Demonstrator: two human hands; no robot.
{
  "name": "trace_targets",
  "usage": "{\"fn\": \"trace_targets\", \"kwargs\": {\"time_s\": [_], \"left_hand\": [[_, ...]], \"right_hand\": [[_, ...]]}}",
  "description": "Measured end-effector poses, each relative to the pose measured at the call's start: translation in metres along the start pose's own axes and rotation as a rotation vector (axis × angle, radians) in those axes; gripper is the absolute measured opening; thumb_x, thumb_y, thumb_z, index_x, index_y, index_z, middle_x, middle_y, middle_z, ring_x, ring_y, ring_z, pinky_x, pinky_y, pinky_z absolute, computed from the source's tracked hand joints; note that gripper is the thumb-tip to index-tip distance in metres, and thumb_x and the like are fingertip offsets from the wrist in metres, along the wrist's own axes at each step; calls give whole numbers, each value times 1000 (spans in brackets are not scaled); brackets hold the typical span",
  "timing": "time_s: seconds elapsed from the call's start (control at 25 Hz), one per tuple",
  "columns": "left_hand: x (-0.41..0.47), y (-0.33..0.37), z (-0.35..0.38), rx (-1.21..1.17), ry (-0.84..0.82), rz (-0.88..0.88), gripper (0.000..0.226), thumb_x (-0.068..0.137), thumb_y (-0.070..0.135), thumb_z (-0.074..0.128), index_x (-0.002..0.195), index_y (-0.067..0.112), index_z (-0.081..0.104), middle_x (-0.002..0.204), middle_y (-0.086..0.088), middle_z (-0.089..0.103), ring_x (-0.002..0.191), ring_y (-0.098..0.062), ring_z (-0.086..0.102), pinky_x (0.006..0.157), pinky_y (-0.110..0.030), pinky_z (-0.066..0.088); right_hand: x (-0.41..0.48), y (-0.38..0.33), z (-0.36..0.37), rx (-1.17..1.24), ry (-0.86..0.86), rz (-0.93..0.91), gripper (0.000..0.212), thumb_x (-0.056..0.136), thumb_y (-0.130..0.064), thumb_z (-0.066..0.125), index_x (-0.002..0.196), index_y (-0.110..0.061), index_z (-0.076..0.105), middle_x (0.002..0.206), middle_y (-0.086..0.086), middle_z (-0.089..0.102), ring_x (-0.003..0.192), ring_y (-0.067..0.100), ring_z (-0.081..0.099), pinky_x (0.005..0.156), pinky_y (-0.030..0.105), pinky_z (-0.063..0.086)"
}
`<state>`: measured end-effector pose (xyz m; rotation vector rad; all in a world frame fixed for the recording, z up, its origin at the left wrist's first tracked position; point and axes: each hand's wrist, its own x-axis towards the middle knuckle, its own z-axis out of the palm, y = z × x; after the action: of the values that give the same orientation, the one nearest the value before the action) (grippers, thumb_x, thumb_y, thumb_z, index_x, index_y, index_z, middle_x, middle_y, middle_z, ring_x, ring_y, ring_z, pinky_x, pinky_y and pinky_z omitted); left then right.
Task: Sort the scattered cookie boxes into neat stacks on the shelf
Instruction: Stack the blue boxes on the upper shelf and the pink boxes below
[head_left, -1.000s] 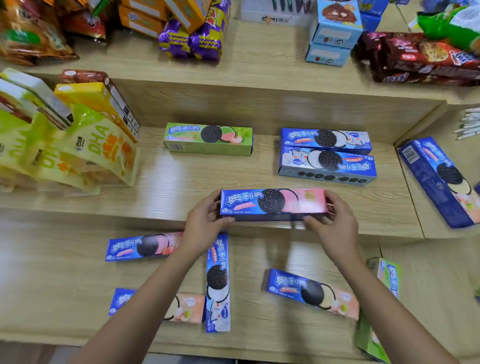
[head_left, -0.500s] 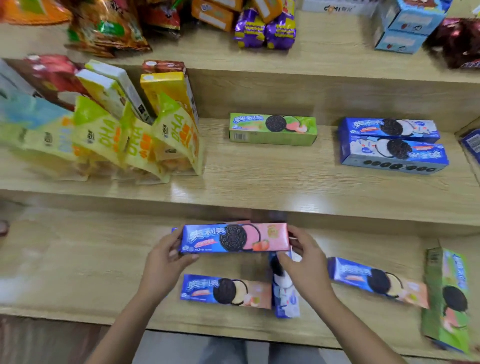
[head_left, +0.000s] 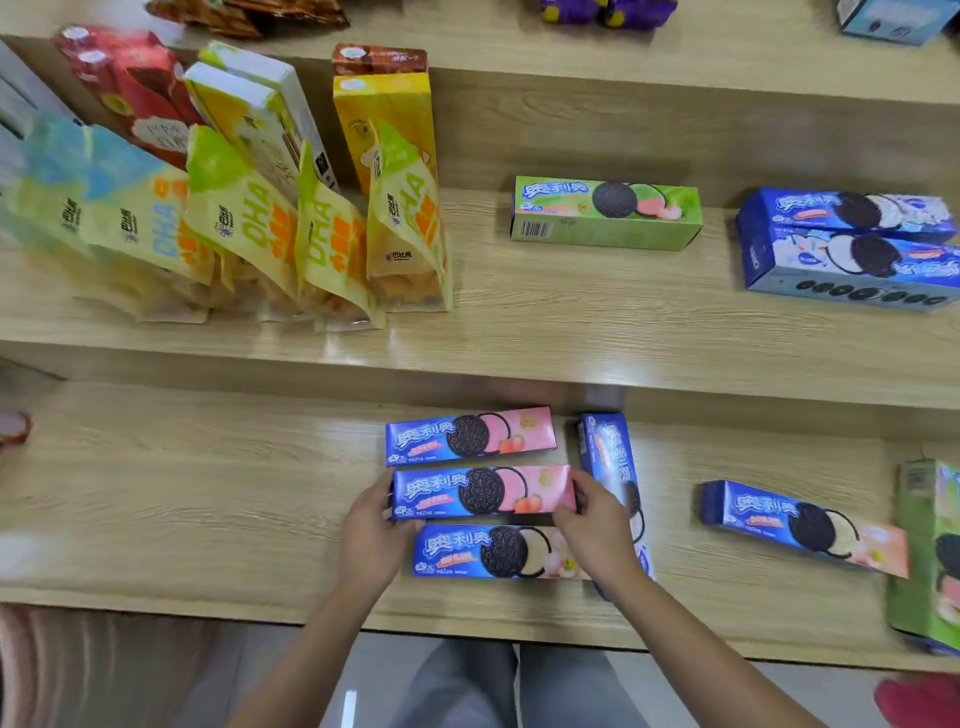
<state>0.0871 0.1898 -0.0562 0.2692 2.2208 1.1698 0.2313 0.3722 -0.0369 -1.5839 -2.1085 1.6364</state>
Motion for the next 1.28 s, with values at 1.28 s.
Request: {"fn": "trace_targets", "kwargs": {"time_s": [1.28], "left_hand": [[-16,21,67,1045,-417,744,71,30,21,82,100,15,67,91,-1,71,78,-21,68,66,-25,56]], "right_hand": [[16,78,-185,-715,208,-10,56,65,0,69,119,0,53,117,24,59,108,42,54,89,48,44]]}}
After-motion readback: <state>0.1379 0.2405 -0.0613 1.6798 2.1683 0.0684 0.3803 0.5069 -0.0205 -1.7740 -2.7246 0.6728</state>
